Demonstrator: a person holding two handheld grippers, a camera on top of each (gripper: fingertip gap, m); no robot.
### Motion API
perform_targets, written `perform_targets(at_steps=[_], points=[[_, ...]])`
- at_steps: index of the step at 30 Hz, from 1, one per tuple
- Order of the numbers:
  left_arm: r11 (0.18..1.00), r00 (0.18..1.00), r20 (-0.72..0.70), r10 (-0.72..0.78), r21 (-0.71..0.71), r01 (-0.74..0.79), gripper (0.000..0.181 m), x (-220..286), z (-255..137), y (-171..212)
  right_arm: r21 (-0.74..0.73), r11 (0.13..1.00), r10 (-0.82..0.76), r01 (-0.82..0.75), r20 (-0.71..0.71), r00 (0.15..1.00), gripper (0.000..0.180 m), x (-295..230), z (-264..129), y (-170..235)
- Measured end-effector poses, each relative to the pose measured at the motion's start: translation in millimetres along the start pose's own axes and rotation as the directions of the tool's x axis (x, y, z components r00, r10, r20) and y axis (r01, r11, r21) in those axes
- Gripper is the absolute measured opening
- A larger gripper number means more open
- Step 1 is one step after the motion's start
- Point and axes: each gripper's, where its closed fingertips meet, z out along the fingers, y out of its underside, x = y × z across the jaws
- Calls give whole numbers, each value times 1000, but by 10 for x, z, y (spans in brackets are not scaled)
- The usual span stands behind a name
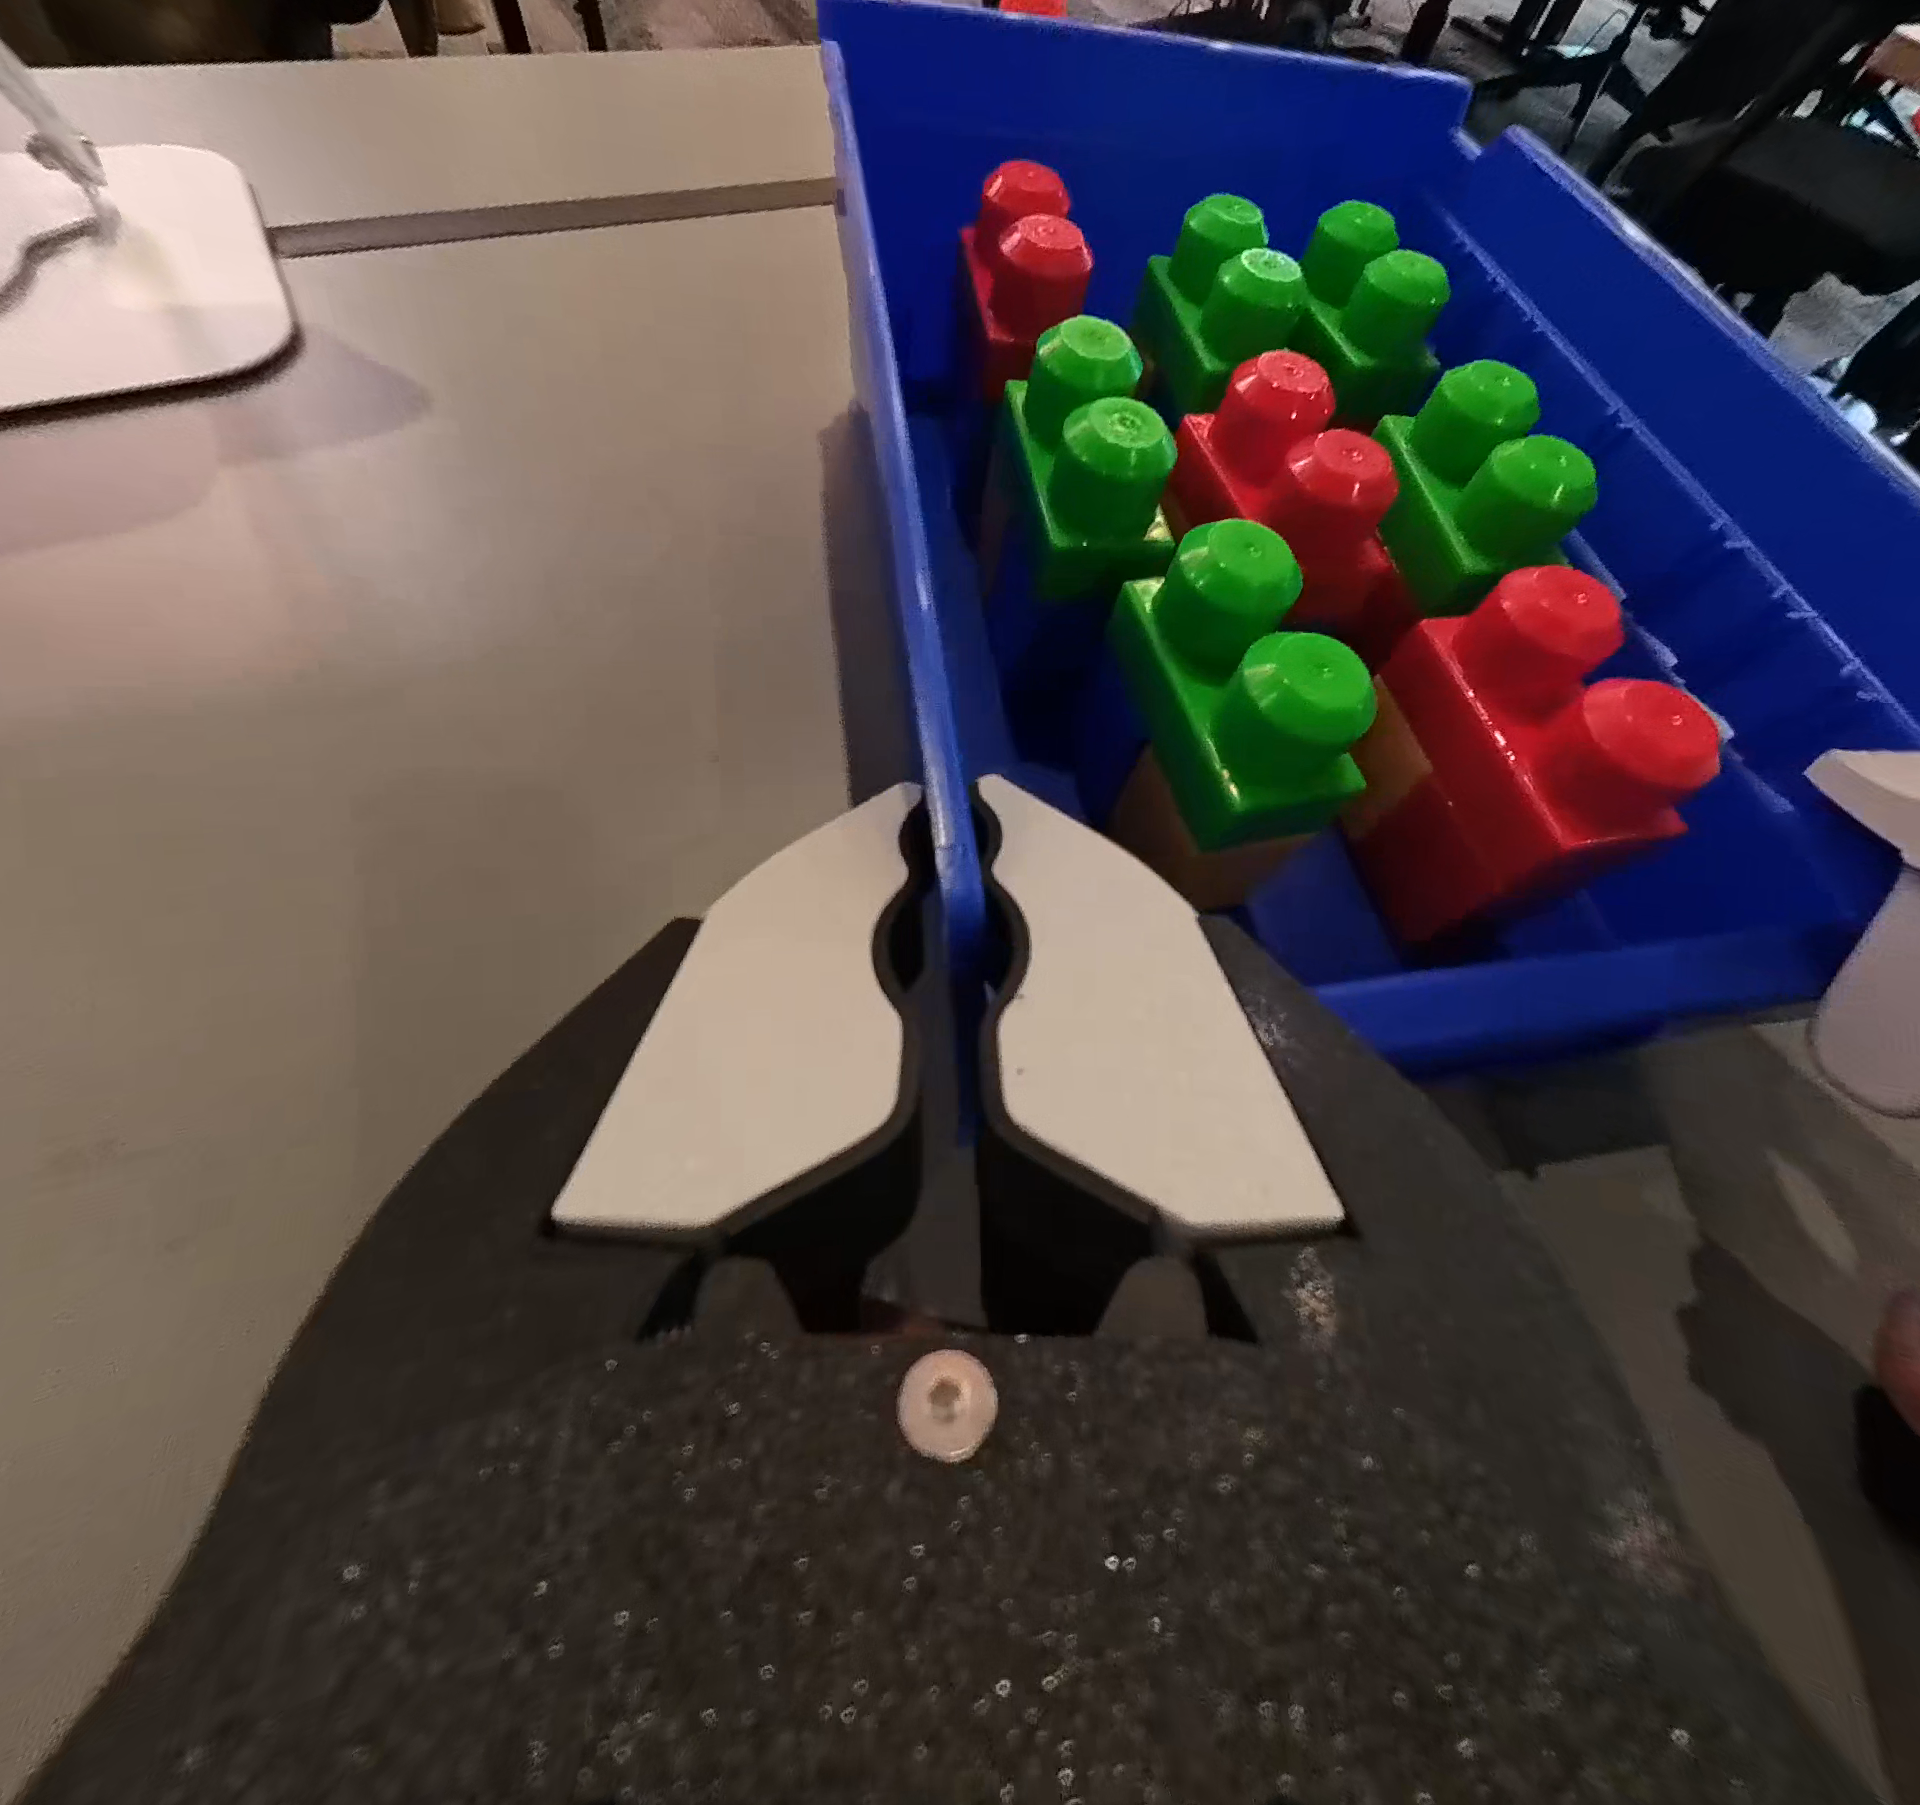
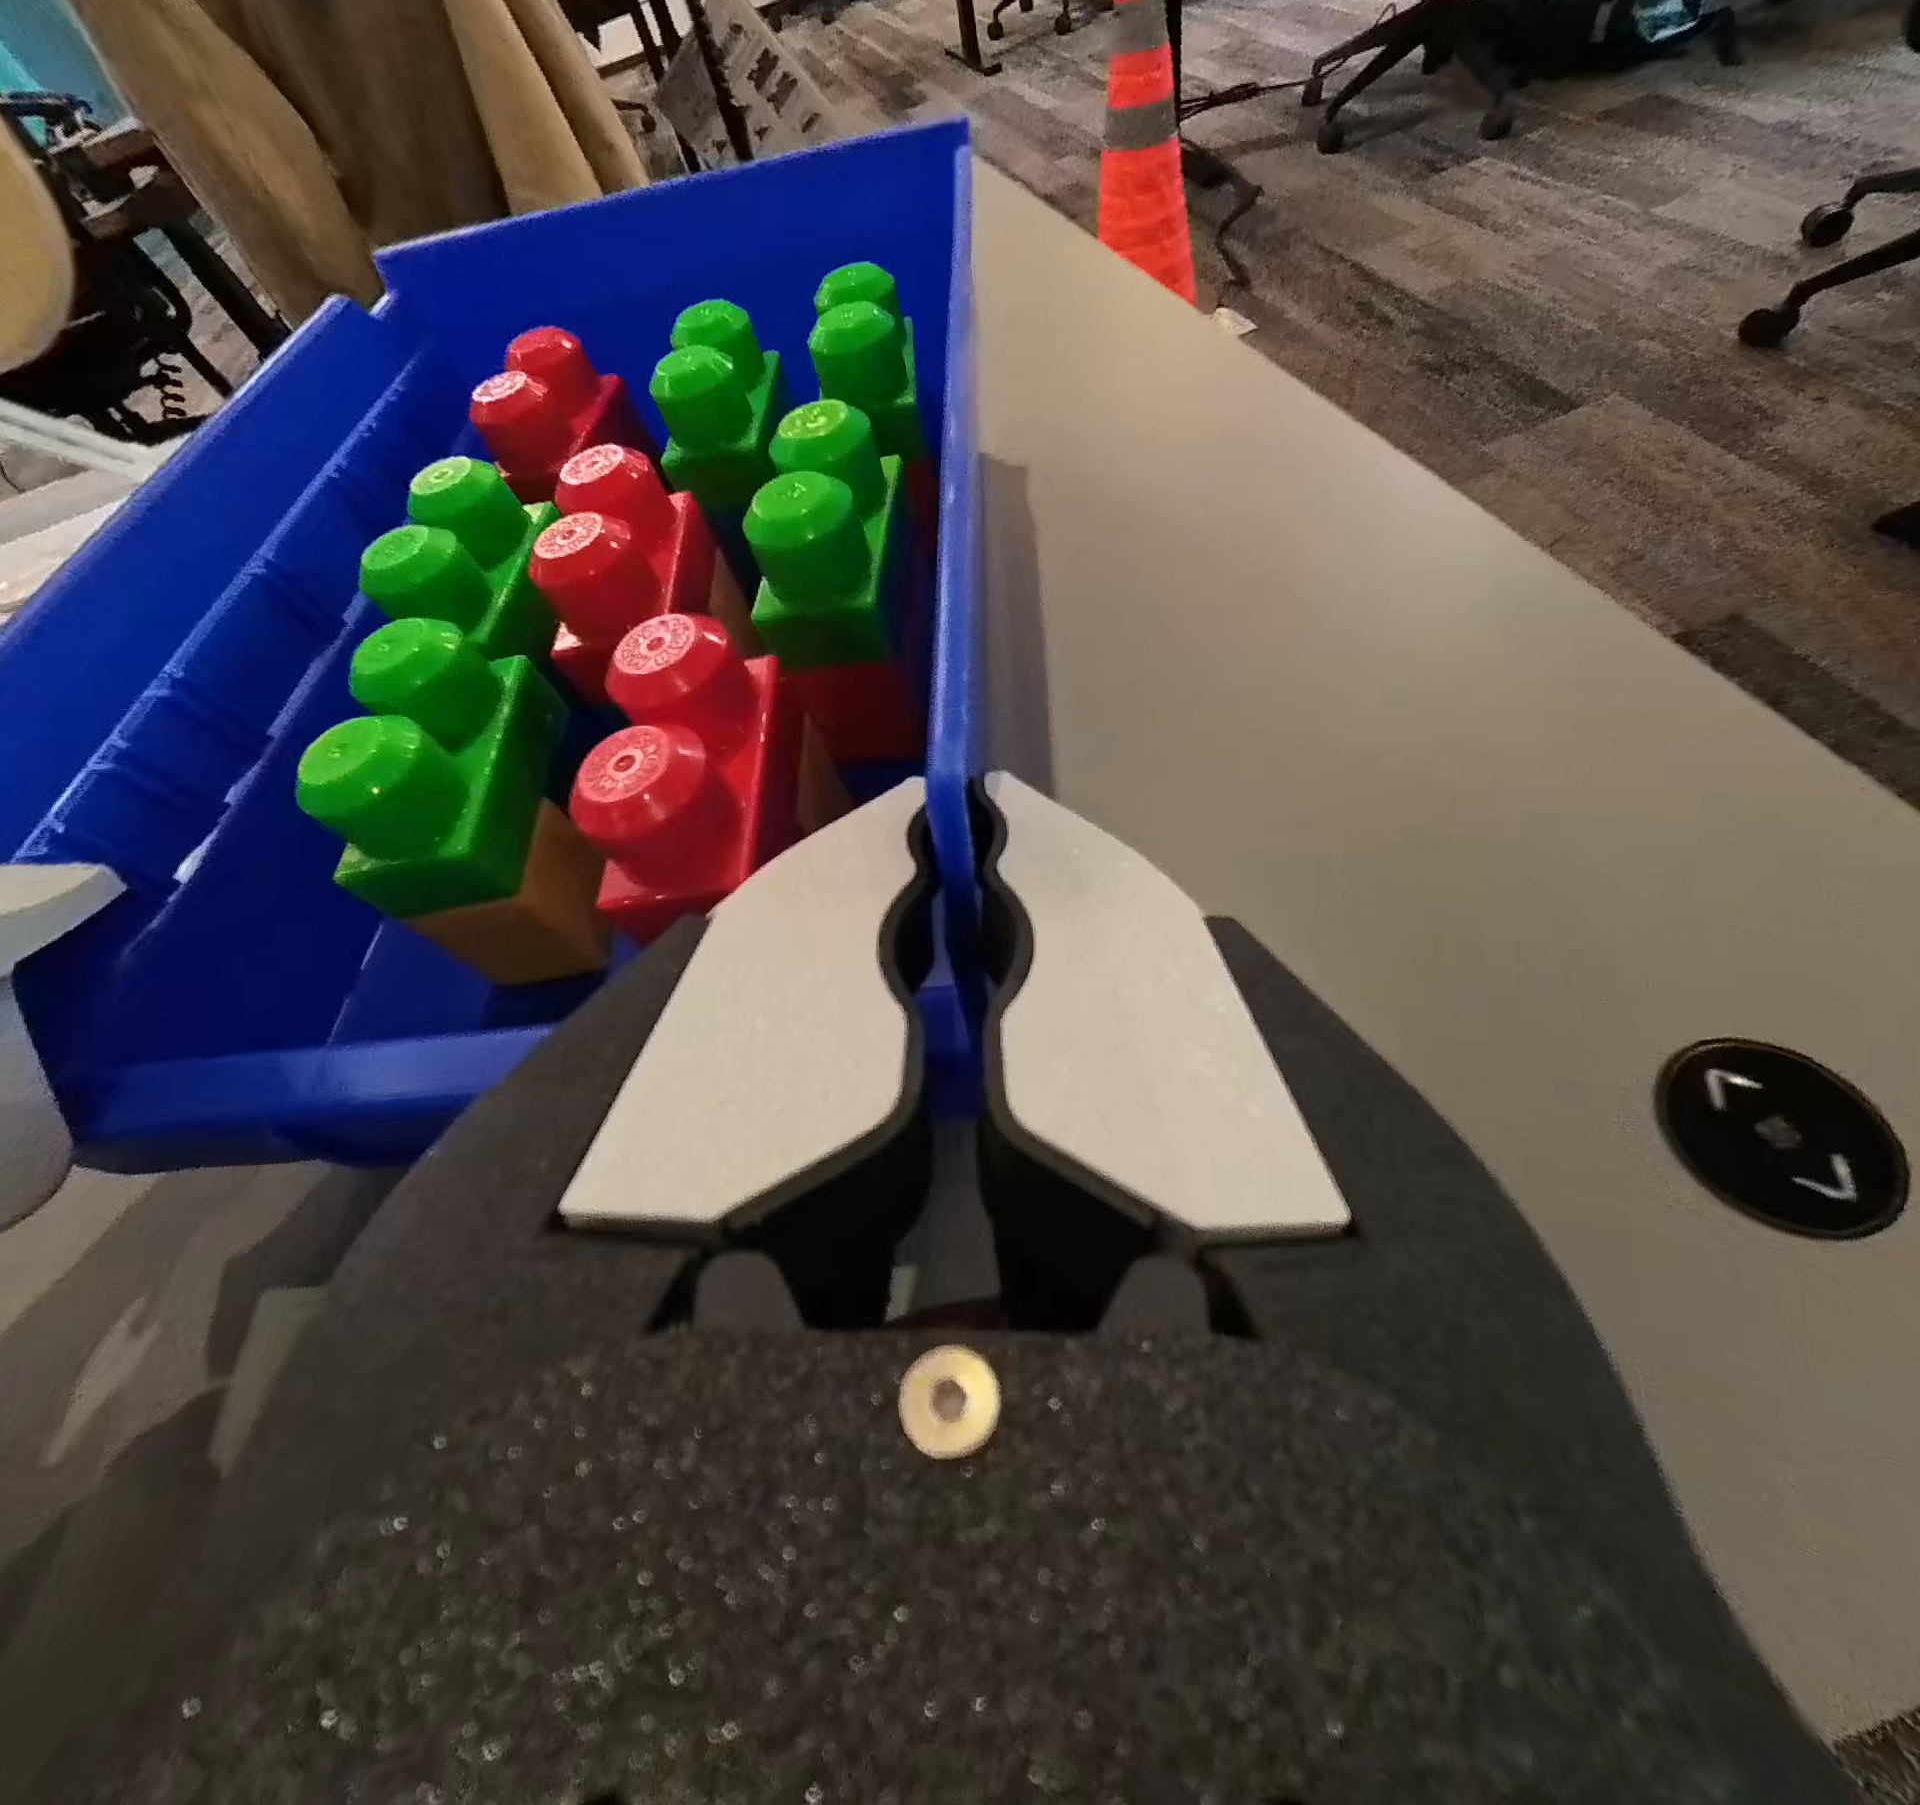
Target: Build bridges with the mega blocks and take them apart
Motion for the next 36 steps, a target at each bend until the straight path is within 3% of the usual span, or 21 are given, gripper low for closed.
perform_targets(at_steps=[9, 26, 36], points=[[999, 994, 107, -15, 35, 11, 3, -807, -576, -45, -4, 999, -44, 45, 124, 991, 3, -883, -127, 129], [982, 876, 445, -186, 102, 157, 3, -3086, -2032, 348, -60, 976, -154, 210, 491, 857, 4, -3527, -293, 776], [971, 847, 474, -240, 126, 205, 3, -3471, -2173, 604, -73, 964, -174, 255, 548, 818, 6, -3941, -363, 1003]])
